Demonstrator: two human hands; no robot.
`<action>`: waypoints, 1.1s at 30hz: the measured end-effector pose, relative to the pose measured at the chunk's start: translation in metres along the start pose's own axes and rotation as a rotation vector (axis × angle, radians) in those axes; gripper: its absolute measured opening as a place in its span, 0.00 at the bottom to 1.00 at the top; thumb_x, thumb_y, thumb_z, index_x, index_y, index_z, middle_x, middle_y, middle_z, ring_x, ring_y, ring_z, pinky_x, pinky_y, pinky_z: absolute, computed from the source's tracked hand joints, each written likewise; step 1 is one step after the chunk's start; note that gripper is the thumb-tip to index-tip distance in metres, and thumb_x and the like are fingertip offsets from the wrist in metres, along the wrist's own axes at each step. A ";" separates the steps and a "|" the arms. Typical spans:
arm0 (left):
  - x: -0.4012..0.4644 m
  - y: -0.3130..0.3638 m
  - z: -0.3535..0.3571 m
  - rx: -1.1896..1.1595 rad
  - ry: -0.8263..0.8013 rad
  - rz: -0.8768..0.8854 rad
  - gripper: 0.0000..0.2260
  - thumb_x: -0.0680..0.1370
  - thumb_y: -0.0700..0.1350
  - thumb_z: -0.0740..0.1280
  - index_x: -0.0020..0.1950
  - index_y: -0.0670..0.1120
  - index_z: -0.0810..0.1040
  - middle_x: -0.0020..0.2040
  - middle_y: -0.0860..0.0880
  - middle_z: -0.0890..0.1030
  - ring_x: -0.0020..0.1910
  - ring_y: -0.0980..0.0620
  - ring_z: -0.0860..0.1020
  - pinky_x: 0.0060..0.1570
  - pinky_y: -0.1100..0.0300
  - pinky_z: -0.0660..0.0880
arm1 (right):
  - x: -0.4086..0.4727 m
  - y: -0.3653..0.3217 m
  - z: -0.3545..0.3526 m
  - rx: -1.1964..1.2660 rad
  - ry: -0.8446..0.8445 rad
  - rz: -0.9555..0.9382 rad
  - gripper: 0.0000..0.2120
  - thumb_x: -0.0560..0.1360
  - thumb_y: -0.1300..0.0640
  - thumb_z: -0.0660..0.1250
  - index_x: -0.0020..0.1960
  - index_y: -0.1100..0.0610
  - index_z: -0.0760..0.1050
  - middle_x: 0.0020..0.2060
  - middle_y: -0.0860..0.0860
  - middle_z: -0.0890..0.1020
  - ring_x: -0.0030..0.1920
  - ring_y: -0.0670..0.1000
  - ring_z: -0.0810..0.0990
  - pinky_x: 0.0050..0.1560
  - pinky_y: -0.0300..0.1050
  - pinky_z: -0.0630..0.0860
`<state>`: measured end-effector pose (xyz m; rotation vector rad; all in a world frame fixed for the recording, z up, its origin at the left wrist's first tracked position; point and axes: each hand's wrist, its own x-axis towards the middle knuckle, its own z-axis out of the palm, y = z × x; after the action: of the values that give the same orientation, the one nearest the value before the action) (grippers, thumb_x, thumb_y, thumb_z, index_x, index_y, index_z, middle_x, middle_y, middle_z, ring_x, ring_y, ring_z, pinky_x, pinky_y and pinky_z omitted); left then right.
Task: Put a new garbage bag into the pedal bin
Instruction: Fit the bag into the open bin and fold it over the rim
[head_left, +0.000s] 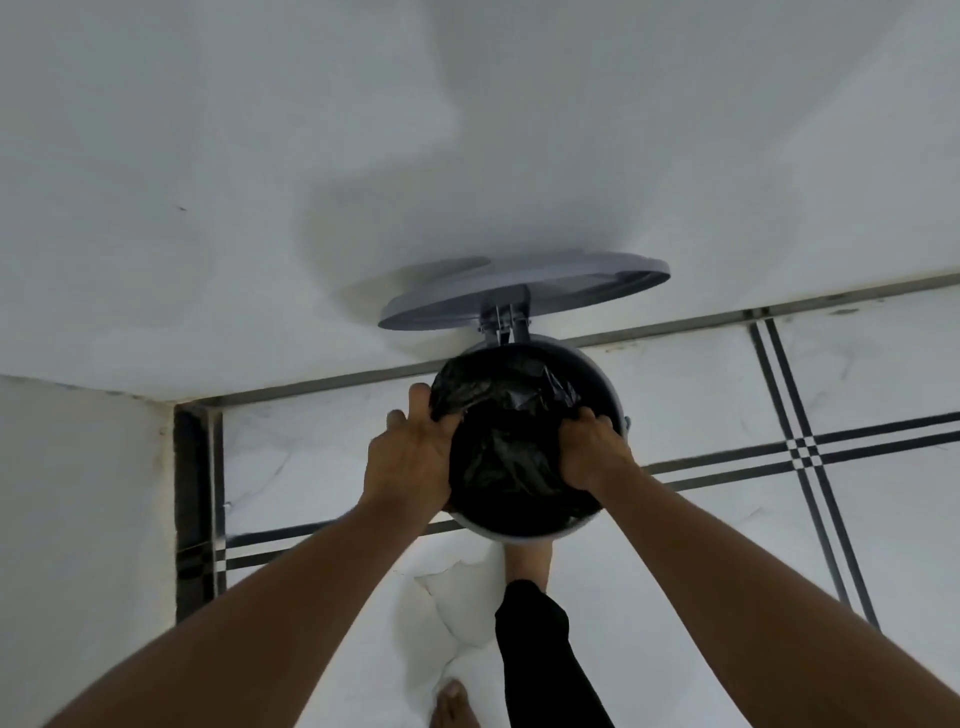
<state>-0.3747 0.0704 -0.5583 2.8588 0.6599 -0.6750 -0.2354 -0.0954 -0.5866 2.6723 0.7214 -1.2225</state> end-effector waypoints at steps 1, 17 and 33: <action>0.008 -0.003 0.007 -0.082 -0.034 0.035 0.35 0.73 0.48 0.73 0.77 0.55 0.62 0.65 0.44 0.61 0.44 0.46 0.73 0.39 0.52 0.78 | 0.006 -0.001 -0.001 0.058 -0.046 0.015 0.22 0.76 0.56 0.65 0.70 0.57 0.74 0.68 0.58 0.70 0.70 0.64 0.69 0.69 0.58 0.71; 0.086 -0.037 -0.006 -0.447 0.038 -0.095 0.30 0.78 0.38 0.65 0.79 0.55 0.68 0.69 0.42 0.69 0.59 0.35 0.79 0.58 0.46 0.78 | 0.050 0.082 -0.046 -0.133 0.647 -0.375 0.15 0.76 0.64 0.71 0.62 0.59 0.80 0.59 0.56 0.76 0.53 0.62 0.77 0.39 0.57 0.83; 0.138 -0.044 -0.001 -0.977 -0.392 -0.525 0.24 0.79 0.68 0.65 0.61 0.50 0.82 0.49 0.45 0.78 0.45 0.44 0.76 0.44 0.53 0.71 | 0.120 0.059 -0.093 0.535 -0.250 0.153 0.16 0.80 0.58 0.59 0.61 0.56 0.81 0.37 0.51 0.73 0.34 0.50 0.70 0.31 0.40 0.70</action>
<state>-0.2827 0.1628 -0.6209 1.6194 1.2404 -0.6768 -0.0771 -0.0757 -0.6184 2.8036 0.1598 -1.8757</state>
